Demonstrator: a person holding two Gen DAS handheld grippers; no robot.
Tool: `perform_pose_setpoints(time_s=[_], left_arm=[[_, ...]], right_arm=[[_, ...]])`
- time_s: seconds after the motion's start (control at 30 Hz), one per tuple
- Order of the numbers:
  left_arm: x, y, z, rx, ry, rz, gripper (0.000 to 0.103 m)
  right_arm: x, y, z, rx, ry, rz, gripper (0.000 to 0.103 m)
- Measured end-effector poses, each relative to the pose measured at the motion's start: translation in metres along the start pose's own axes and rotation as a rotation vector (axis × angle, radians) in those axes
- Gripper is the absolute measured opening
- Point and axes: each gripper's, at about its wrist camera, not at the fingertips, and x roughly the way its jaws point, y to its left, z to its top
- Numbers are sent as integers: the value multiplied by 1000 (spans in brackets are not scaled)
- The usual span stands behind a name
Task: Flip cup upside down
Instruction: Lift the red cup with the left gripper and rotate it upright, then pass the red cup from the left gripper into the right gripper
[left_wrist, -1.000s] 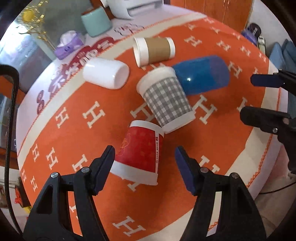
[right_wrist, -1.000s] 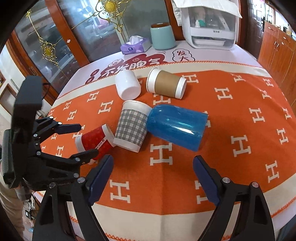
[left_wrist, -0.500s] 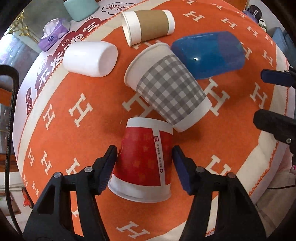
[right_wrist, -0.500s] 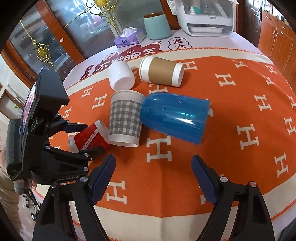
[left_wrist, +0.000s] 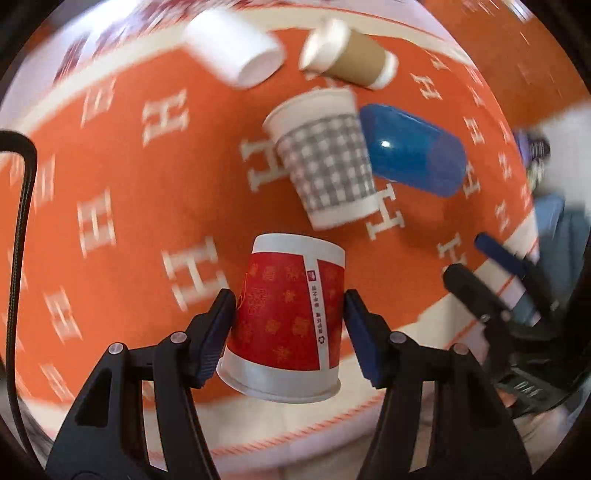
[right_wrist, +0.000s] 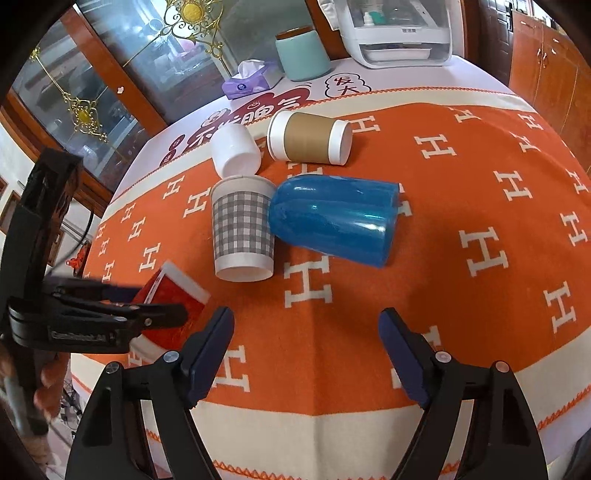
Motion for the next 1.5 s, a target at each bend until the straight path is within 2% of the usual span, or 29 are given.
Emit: perform_pose_setpoints(time_s=[0.07,0.23,0.37,0.53,0.7,0.93,1.1,1.5], left_arm=[[2,8,-13,-114,8,-63,57],[14,13,-45,-320,-16,-179,58],[27,11,-63,-412,-58,-200,58],[39,13,-65,-479,-111,-208,58],[45,5,-68,-455,-142,-191,58],[38,-11,-64,-368,-150,-158,60],[26,-12,-67,-332,-156,-153,67],[-11,-7,-89,-236,-244,-92,67]], right_arm=[[-2,-2,-2,2,-1,1,82],[-6,-7,-9,11,-1,-2,82],[-8,-12,-13,16,1,-8,82],[-9,-20,-19,25,10,-19,82],[-8,-24,-23,34,21,-20,82],[-10,-20,-25,28,21,-13,82],[-10,-18,-24,24,21,-15,82],[-20,-8,-25,-4,13,-5,82]])
